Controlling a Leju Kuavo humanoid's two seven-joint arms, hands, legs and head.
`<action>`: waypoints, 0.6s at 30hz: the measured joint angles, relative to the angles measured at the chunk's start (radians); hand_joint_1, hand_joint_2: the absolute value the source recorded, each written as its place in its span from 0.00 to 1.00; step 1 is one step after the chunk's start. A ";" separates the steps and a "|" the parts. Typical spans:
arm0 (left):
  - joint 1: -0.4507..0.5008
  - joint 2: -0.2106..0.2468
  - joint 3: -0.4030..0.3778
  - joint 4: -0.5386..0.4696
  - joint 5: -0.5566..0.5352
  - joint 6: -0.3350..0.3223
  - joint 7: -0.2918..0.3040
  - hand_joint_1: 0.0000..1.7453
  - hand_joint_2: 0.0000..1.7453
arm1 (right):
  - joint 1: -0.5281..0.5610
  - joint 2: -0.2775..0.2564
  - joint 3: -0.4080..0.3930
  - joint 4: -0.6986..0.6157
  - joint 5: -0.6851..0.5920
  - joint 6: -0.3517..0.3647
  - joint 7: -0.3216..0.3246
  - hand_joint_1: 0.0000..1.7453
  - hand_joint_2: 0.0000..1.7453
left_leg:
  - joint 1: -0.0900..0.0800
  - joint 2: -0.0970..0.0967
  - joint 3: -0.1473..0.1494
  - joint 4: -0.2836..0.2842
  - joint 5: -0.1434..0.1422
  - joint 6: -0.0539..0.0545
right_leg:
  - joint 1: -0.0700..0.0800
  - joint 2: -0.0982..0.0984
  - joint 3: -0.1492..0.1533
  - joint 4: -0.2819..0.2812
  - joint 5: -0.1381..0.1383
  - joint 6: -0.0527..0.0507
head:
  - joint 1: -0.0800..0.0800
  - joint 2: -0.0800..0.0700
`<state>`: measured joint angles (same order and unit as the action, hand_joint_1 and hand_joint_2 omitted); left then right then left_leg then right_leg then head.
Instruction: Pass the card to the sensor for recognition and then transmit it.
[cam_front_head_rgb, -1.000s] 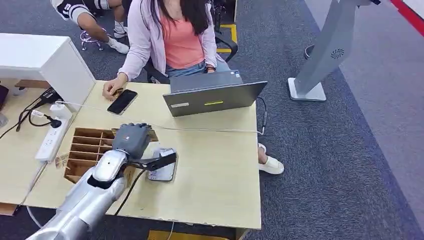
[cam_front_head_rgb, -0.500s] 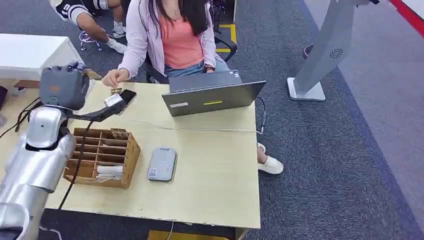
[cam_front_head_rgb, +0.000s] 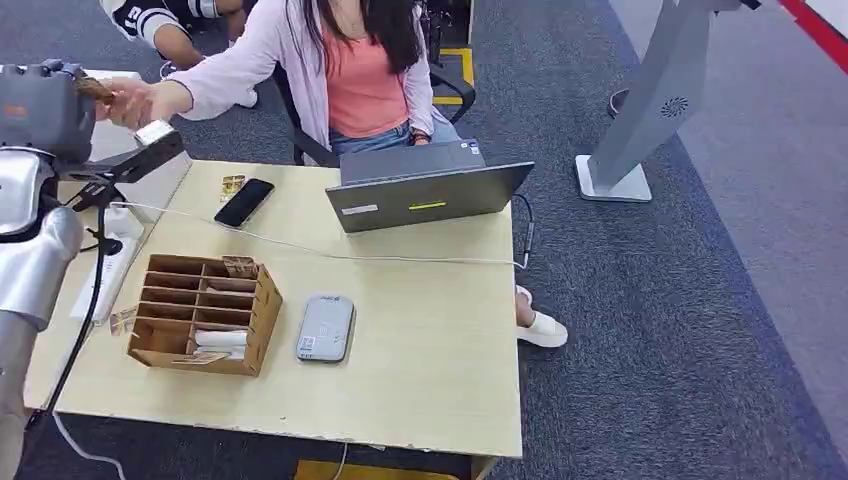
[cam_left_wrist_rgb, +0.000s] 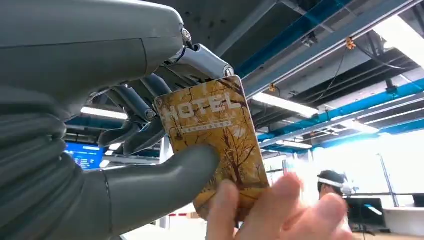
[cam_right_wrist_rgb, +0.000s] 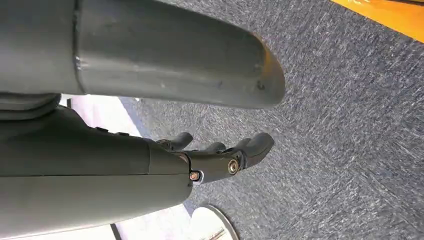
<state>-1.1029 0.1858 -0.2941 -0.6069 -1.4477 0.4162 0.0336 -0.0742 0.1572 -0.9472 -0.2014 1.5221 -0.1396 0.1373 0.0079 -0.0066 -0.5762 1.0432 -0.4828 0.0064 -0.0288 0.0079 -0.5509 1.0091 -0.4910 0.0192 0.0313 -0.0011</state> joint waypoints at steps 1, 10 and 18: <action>-0.002 0.000 0.001 0.004 0.000 -0.001 0.000 1.00 1.00 | 0.000 0.000 0.001 0.000 0.000 0.000 0.000 0.00 0.00 | 0.000 0.000 0.000 0.000 0.000 0.000 | 0.000 0.000 0.000 0.000 0.000 0.000 | 0.000 0.000; -0.003 -0.001 0.022 0.021 0.030 0.012 -0.012 0.00 1.00 | 0.000 0.000 0.004 0.000 -0.001 0.000 -0.003 0.00 0.00 | 0.000 0.000 0.000 0.000 0.000 0.000 | 0.000 0.000 0.000 0.000 0.000 0.000 | 0.000 0.000; 0.058 -0.021 0.025 -0.029 0.073 0.046 -0.074 0.00 1.00 | -0.001 0.000 0.006 0.000 -0.003 -0.005 0.003 0.00 0.00 | -0.001 0.000 0.000 0.000 0.000 0.000 | 0.000 0.000 0.000 0.000 0.000 0.000 | 0.000 0.000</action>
<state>-1.0449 0.1652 -0.2689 -0.6364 -1.3744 0.4620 -0.0401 -0.0752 0.1572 -0.9415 -0.2014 1.5187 -0.1442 0.1408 0.0072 -0.0066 -0.5760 1.0432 -0.4829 0.0064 -0.0293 0.0080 -0.5510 1.0089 -0.4910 0.0191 0.0313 -0.0011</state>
